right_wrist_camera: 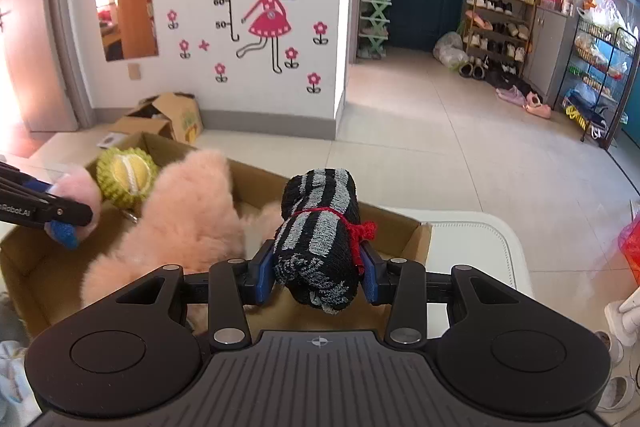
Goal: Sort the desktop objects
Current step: 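Carry the pink bird and striped doll into the box and release them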
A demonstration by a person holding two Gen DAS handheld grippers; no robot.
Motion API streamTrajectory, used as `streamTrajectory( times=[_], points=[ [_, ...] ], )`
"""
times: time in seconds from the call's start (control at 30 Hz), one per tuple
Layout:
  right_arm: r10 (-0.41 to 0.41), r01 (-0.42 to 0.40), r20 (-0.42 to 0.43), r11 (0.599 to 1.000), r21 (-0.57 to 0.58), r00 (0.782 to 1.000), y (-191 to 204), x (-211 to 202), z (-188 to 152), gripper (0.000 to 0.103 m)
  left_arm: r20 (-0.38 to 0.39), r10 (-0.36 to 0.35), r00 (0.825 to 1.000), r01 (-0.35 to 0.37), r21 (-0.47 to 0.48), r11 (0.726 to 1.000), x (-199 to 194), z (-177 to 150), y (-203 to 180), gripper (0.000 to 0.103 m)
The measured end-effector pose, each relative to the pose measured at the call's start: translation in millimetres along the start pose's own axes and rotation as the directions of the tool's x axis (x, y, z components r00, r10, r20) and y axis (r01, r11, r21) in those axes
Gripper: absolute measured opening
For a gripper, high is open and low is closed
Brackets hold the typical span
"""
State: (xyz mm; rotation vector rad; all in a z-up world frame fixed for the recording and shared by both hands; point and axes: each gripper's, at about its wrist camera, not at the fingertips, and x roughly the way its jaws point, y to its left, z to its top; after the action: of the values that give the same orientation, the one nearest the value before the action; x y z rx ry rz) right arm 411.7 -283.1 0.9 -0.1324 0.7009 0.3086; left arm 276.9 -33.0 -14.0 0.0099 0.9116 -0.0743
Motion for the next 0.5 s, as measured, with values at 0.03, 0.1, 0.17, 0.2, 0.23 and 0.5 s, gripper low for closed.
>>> streamTrajectory(
  times=[0.03, 0.1, 0.17, 0.2, 0.23, 0.5],
  points=[
    [-0.005, 0.005, -0.005, 1.0, -0.004, 1.0, 1.0, 2.8, -0.6, 0.049, -0.004, 0.015, 1.0, -0.015, 0.009, 1.0, 1.9, -0.5, -0.5, 0.036],
    [-0.013, 0.013, -0.014, 1.0, -0.008, 1.0, 0.8, 7.4, 0.2, 0.049, -0.013, 0.033, 0.999, -0.032, 0.014, 0.999, 3.8, -3.0, -0.4, 0.036],
    [-0.025, 0.024, -0.021, 0.999, -0.021, 0.999, -1.9, 13.2, 0.3, 0.049, -0.025, 0.035, 0.999, -0.034, 0.021, 0.999, 6.9, -3.3, -1.2, 0.036],
    [-0.03, 0.03, -0.023, 0.999, -0.029, 0.999, -1.2, 14.6, 0.2, 0.049, -0.022, 0.04, 0.999, -0.04, 0.026, 0.999, 6.2, -4.6, -1.6, 0.036],
    [-0.03, 0.029, -0.025, 0.999, -0.033, 0.999, -0.8, 16.0, 1.2, 0.049, -0.022, 0.041, 0.999, -0.04, 0.033, 0.999, 5.8, -4.8, -2.6, 0.036],
    [-0.03, 0.029, -0.038, 0.999, -0.036, 0.999, 3.1, 19.2, -4.0, 0.049, -0.059, 0.027, 0.998, -0.025, 0.037, 0.999, -2.3, -12.3, -8.4, 0.035]
  ],
)
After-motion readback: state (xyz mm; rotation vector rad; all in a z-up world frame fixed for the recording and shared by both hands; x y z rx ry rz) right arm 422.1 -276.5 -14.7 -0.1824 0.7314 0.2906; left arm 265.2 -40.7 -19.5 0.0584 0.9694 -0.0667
